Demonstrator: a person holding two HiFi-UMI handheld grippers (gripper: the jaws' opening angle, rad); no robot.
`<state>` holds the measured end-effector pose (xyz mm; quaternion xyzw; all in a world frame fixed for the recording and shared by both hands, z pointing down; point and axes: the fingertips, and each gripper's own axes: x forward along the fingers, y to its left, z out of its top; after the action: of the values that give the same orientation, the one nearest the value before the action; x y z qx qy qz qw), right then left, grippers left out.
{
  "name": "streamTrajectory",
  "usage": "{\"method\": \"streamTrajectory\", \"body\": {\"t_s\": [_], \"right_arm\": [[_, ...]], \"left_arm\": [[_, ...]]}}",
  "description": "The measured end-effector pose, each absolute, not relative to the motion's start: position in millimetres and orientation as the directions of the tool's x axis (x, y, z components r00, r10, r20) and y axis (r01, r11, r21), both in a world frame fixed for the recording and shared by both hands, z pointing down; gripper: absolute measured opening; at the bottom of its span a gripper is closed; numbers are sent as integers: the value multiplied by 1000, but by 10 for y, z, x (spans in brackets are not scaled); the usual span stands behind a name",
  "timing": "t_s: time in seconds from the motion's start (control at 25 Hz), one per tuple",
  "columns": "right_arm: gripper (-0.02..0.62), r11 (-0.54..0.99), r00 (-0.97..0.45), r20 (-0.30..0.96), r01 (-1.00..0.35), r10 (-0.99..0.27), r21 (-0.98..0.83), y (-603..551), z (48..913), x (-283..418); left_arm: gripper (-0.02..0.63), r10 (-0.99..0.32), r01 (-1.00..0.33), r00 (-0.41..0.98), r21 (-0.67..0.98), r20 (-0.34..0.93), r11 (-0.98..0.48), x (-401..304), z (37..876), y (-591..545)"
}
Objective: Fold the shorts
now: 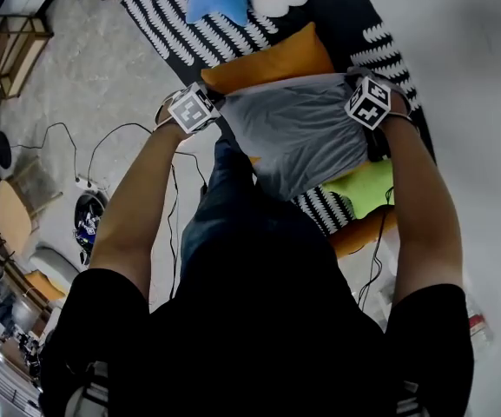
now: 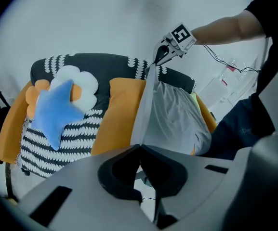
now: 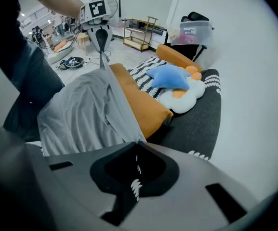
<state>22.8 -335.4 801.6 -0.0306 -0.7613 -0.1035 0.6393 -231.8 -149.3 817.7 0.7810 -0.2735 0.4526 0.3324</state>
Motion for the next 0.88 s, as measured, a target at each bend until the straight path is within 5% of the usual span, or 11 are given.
{"method": "streamTrajectory", "body": {"t_s": [0.88], "right_arm": [[8,961,-237,963,214,-126,178,-2231,7599,1524]], "left_arm": [[20,-126,-720,459,285,880,-633,-696,7612,67]]}}
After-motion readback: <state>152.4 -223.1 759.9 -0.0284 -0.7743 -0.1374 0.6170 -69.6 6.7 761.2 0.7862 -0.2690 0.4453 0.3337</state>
